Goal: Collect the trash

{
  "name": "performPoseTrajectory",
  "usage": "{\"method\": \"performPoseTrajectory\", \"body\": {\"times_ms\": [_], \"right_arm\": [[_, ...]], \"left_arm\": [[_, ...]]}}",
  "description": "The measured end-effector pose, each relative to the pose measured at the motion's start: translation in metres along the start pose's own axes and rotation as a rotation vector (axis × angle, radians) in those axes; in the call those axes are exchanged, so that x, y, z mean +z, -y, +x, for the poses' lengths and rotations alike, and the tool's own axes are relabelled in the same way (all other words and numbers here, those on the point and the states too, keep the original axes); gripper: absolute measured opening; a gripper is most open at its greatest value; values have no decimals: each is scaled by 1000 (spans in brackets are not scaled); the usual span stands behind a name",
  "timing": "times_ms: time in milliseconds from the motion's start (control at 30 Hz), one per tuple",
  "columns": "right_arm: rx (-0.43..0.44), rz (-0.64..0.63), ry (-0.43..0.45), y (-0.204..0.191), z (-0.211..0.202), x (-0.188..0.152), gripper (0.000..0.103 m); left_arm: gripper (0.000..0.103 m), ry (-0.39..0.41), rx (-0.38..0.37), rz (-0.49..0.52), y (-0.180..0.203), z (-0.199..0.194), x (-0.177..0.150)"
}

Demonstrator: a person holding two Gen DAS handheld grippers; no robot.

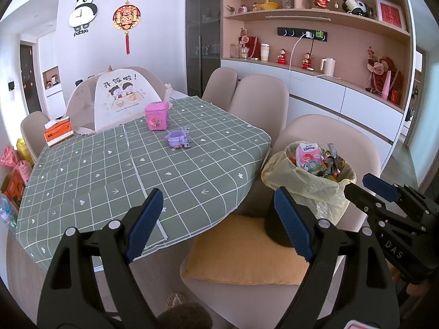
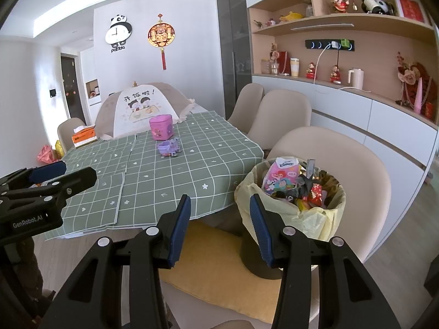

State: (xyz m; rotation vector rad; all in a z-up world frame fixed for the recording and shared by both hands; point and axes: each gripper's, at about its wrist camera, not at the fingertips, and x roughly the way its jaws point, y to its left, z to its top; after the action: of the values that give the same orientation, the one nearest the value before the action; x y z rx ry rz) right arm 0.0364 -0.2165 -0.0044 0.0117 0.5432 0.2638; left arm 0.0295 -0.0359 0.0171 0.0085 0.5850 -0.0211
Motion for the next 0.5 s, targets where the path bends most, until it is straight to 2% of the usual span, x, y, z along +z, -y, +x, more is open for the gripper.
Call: {"method": "performPoseTrajectory", "body": {"times_ms": [500], "right_arm": [[-6,8,-1,-2,1,-2,43]], "left_arm": [[79,-4,-7,2,-1,1,0]]}}
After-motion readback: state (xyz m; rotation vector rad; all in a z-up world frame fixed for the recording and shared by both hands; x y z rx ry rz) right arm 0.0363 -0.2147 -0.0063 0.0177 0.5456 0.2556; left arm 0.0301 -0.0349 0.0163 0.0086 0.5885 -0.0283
